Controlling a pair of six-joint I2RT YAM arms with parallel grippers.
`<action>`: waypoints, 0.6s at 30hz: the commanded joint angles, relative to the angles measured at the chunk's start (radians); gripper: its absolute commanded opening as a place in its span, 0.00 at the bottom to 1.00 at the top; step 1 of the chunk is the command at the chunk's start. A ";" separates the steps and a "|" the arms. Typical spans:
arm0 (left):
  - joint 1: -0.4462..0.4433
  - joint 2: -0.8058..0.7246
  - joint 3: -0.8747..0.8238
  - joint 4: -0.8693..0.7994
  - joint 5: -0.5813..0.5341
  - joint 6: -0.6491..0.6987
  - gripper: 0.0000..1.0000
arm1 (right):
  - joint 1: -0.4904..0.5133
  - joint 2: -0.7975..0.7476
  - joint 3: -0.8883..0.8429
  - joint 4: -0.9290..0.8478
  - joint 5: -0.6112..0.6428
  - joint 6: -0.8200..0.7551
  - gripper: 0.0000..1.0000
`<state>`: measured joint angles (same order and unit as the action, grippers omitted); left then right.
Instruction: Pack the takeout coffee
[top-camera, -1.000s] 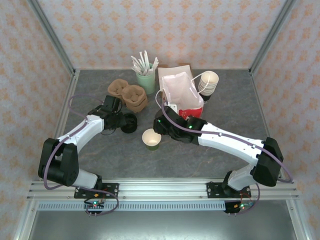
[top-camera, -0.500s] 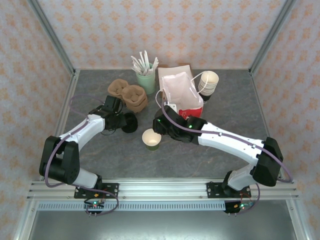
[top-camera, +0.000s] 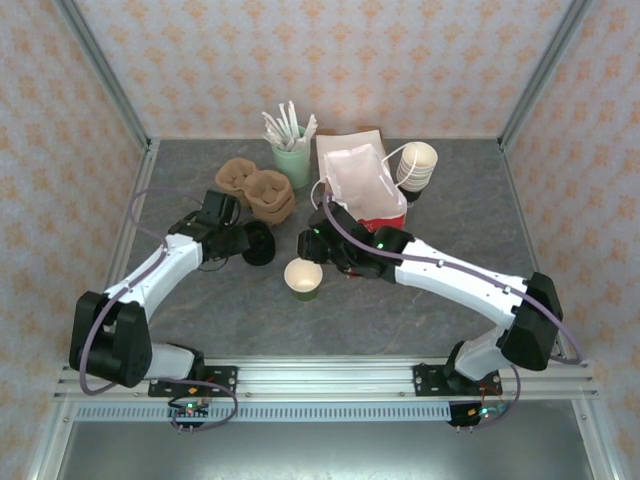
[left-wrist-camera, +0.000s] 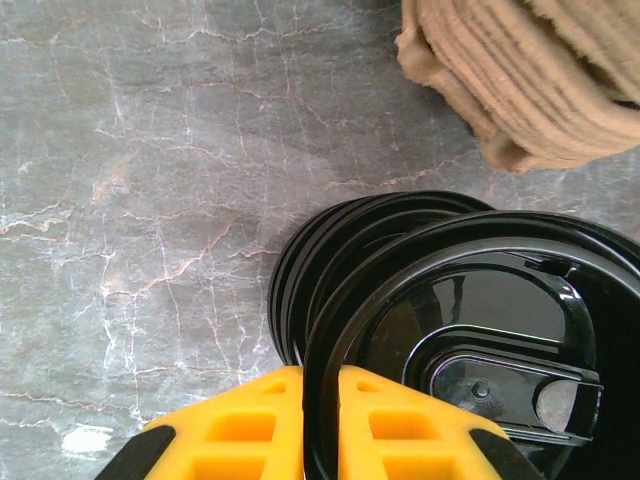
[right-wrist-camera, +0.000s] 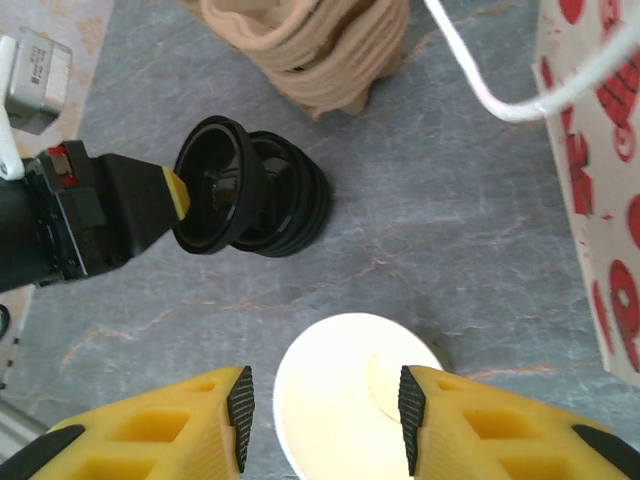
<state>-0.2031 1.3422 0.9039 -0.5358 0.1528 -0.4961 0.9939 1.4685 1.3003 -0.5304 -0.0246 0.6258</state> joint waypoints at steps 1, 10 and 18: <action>-0.020 -0.053 0.042 -0.074 0.006 0.021 0.14 | -0.002 0.034 0.074 0.006 -0.058 0.018 0.46; -0.090 -0.187 0.108 -0.183 -0.004 0.030 0.15 | -0.002 0.107 0.187 -0.024 -0.115 0.022 0.47; -0.145 -0.238 0.159 -0.246 0.011 0.023 0.15 | 0.003 0.183 0.310 -0.129 -0.098 -0.038 0.49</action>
<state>-0.3355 1.1183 1.0279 -0.7162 0.1539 -0.4889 0.9939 1.6363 1.5604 -0.5888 -0.1318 0.6205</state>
